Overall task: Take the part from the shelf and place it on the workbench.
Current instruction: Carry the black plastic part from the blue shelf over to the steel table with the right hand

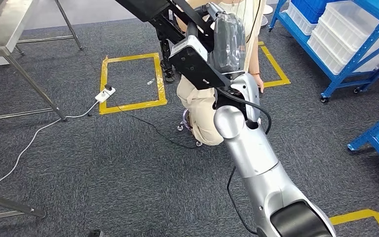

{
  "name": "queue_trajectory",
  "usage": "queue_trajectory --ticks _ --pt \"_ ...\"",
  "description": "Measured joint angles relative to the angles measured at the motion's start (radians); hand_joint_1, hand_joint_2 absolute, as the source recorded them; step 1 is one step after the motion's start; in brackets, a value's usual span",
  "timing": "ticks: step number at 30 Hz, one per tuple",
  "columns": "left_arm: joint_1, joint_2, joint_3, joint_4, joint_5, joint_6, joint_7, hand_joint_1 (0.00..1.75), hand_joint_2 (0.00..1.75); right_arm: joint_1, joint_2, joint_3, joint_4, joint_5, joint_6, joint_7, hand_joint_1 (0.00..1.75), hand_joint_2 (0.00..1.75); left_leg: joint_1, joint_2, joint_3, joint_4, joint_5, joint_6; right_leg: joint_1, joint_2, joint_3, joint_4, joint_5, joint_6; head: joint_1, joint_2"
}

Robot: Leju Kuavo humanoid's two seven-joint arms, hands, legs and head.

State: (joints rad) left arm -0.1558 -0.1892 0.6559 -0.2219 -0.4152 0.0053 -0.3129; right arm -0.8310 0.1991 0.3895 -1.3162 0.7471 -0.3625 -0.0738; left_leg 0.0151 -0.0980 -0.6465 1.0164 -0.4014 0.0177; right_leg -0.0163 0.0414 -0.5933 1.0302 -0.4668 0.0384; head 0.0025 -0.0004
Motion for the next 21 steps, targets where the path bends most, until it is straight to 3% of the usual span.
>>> queue_trajectory --ticks 2,4,6,8,9,10,11,13,15,18,20,21 --pt "0.003 0.001 0.002 0.000 0.008 0.005 -0.002 0.00 1.75 -0.005 0.008 0.000 0.013 -0.019 0.000 -0.013 1.75 1.75 0.003 -0.009 -0.004 -0.003 0.004 -0.013 0.004 -0.010 0.002 -0.004 0.005 -0.017 -0.001 0.000" --pt "0.006 0.002 0.004 0.000 0.013 0.010 -0.004 0.00 1.75 -0.012 0.025 0.000 0.029 -0.039 0.001 -0.027 1.75 1.75 0.004 0.014 -0.014 0.014 -0.009 -0.023 0.001 -0.022 0.005 -0.010 0.011 -0.033 -0.003 0.000" --pt "0.005 0.004 0.008 0.000 0.015 0.017 -0.006 0.00 1.75 -0.022 0.040 0.000 0.047 -0.049 0.002 -0.039 1.75 1.75 0.003 0.060 -0.055 0.099 -0.057 -0.029 0.002 -0.038 0.008 -0.015 0.013 -0.048 -0.008 0.000" --pt "0.004 0.004 0.014 0.000 0.016 0.025 -0.006 0.00 1.75 -0.030 0.050 0.000 0.070 -0.056 0.002 -0.050 1.75 1.75 0.005 0.082 -0.119 0.228 -0.110 -0.033 0.009 -0.057 0.009 -0.016 0.011 -0.057 -0.011 0.000" --pt "0.005 0.004 0.017 0.000 0.016 0.027 -0.006 0.00 1.75 -0.032 0.054 0.000 0.083 -0.060 0.001 -0.055 1.75 1.75 0.006 0.086 -0.138 0.266 -0.119 -0.034 0.013 -0.067 0.009 -0.016 0.010 -0.059 -0.011 0.000" --pt "0.006 0.004 0.021 0.000 0.017 0.030 -0.006 0.00 1.75 -0.034 0.059 0.000 0.096 -0.063 0.001 -0.060 1.75 1.75 0.006 0.089 -0.140 0.269 -0.111 -0.034 0.015 -0.077 0.010 -0.015 0.009 -0.060 -0.011 0.000" --pt "0.007 0.005 0.023 0.000 0.018 0.032 -0.006 0.00 1.75 -0.036 0.063 0.000 0.106 -0.065 0.000 -0.064 1.75 1.75 0.006 0.094 -0.119 0.230 -0.087 -0.032 0.017 -0.087 0.011 -0.015 0.008 -0.061 -0.011 0.000" --pt "0.007 0.006 0.026 0.000 0.022 0.036 -0.008 0.00 1.75 -0.043 0.072 0.000 0.125 -0.069 -0.001 -0.074 1.75 1.75 0.001 0.124 -0.042 0.095 -0.033 -0.024 0.024 -0.103 0.013 -0.015 0.005 -0.061 -0.011 0.000" --pt "0.006 0.008 0.028 0.000 0.026 0.037 -0.009 0.00 1.75 -0.053 0.079 0.000 0.141 -0.074 -0.002 -0.084 1.75 1.75 -0.007 0.146 0.003 0.014 -0.012 -0.013 0.031 -0.116 0.014 -0.014 0.001 -0.057 -0.010 0.000" --pt "0.007 0.010 0.029 0.000 0.027 0.038 -0.011 0.00 1.75 -0.063 0.087 0.001 0.161 -0.081 -0.004 -0.090 1.75 1.75 -0.011 0.127 0.007 -0.001 -0.009 -0.001 0.033 -0.128 0.014 -0.012 -0.005 -0.047 -0.009 0.000" --pt "0.008 0.011 0.030 0.000 0.027 0.038 -0.011 0.00 1.75 -0.068 0.090 0.001 0.172 -0.082 -0.005 -0.091 1.75 1.75 -0.006 0.111 0.013 -0.012 -0.001 0.012 0.029 -0.098 -0.005 0.033 -0.031 -0.042 -0.008 0.000" --pt "0.008 0.011 0.031 0.000 0.028 0.038 -0.011 0.00 1.75 -0.070 0.089 0.001 0.177 -0.083 -0.006 -0.092 1.75 1.75 -0.003 0.103 0.015 -0.015 0.002 0.016 0.026 -0.075 -0.030 0.086 -0.055 -0.042 -0.006 0.000"
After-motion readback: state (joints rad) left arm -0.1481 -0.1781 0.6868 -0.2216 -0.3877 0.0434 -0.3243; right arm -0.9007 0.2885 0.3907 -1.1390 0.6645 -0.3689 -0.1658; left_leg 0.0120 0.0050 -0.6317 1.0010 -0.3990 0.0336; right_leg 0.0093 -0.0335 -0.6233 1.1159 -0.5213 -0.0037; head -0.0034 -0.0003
